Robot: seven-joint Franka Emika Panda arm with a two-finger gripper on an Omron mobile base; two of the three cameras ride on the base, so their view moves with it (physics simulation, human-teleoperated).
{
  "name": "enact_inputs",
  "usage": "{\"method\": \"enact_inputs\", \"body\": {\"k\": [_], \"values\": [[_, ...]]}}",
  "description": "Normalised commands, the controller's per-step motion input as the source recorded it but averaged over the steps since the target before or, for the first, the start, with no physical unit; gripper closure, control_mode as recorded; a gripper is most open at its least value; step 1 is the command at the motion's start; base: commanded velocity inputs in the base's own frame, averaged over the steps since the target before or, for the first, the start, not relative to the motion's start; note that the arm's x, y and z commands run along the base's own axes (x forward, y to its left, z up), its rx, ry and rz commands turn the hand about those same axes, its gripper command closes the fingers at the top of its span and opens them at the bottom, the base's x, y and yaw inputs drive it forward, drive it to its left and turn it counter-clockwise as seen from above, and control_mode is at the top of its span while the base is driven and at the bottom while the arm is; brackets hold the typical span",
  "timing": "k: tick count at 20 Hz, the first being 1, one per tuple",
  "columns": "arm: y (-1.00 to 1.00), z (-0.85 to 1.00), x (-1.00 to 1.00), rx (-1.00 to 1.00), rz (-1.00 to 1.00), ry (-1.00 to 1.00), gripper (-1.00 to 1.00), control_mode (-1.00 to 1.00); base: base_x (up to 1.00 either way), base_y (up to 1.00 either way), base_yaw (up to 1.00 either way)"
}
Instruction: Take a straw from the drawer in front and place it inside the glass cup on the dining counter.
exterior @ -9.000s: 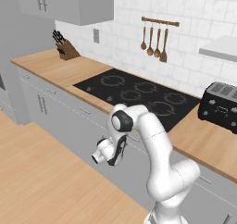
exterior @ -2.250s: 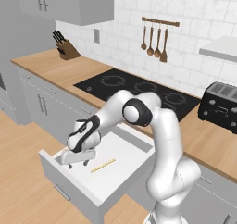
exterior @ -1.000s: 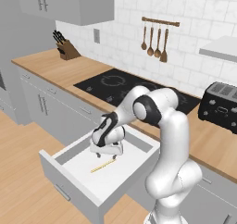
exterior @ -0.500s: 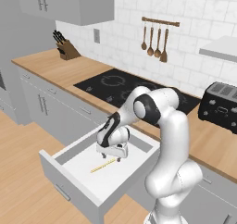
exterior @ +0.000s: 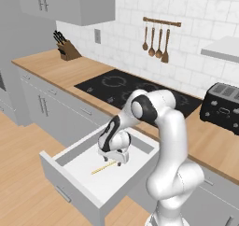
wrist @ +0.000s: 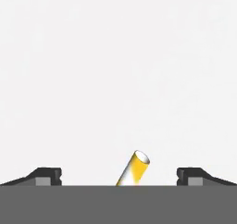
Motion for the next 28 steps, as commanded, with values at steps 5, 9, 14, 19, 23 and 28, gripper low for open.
{"method": "enact_inputs", "body": {"k": [5, 9, 14, 19, 23, 28], "values": [[0.1, -0.25, 0.29, -0.04, -0.08, 0.0, -1.0, -1.0, 0.0, 0.0, 0.0], [0.19, -0.38, 0.03, -0.06, -0.06, 0.0, 1.0, -1.0, 0.0, 0.0, 0.0], [0.11, -0.39, -0.13, -0.07, -0.06, 0.0, 1.0, -1.0, 0.0, 0.0, 0.0], [0.0, -0.16, -0.2, -0.05, -0.04, -0.04, 1.0, -1.0, 0.0, 0.0, 0.0], [-0.01, 0.17, -0.32, -0.01, 0.0, -0.13, 1.0, -1.0, 0.0, 0.0, 0.0], [-0.21, 0.99, -0.5, 0.02, 0.0, -0.3, 1.0, -1.0, 0.0, 0.0, 0.0]]}}
